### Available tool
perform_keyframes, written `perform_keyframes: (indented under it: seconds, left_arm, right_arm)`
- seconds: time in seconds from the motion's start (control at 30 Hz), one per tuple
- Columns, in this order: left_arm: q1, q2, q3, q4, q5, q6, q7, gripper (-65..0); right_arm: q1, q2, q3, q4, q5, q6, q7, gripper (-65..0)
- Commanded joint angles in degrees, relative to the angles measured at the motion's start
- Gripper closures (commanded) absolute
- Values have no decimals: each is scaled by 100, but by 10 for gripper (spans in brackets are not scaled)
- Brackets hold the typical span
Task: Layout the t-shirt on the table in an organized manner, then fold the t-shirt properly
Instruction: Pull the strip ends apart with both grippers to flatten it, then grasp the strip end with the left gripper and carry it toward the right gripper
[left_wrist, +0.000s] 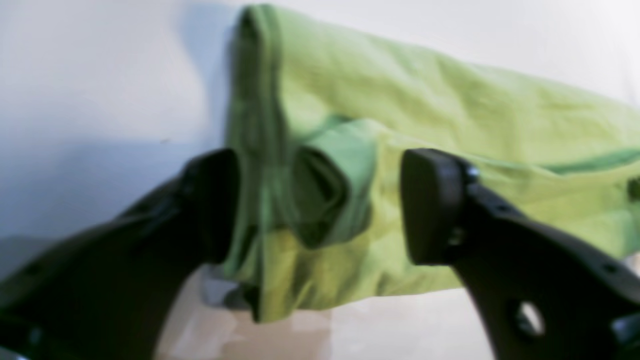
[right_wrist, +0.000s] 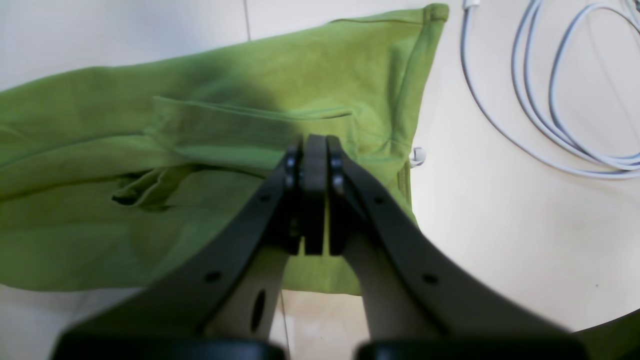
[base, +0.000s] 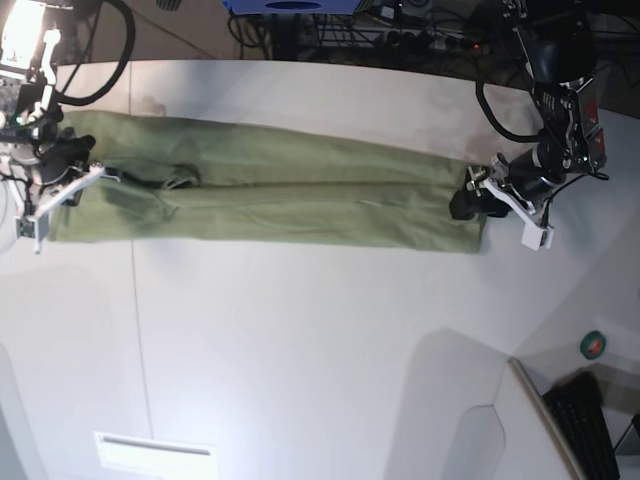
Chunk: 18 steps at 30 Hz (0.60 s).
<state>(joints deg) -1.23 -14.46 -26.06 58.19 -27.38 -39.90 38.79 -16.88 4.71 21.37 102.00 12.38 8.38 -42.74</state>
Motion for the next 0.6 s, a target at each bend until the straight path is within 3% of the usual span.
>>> perform_keyframes:
  seconds: [0.0, 0.3, 0.57]
  left_arm:
    - [-22, -71, 17, 49, -18, -10, 20, -382]
    - [-13, -71, 26, 49, -18, -10, 29, -3]
    - [-22, -88, 0, 198, -10, -10, 29, 0]
  right_arm:
    - [31, 52, 22, 91, 23, 10, 103, 0]
    - [31, 70, 31, 82, 23, 10, 103, 0]
    - [31, 78, 48, 82, 6, 10, 103, 0]
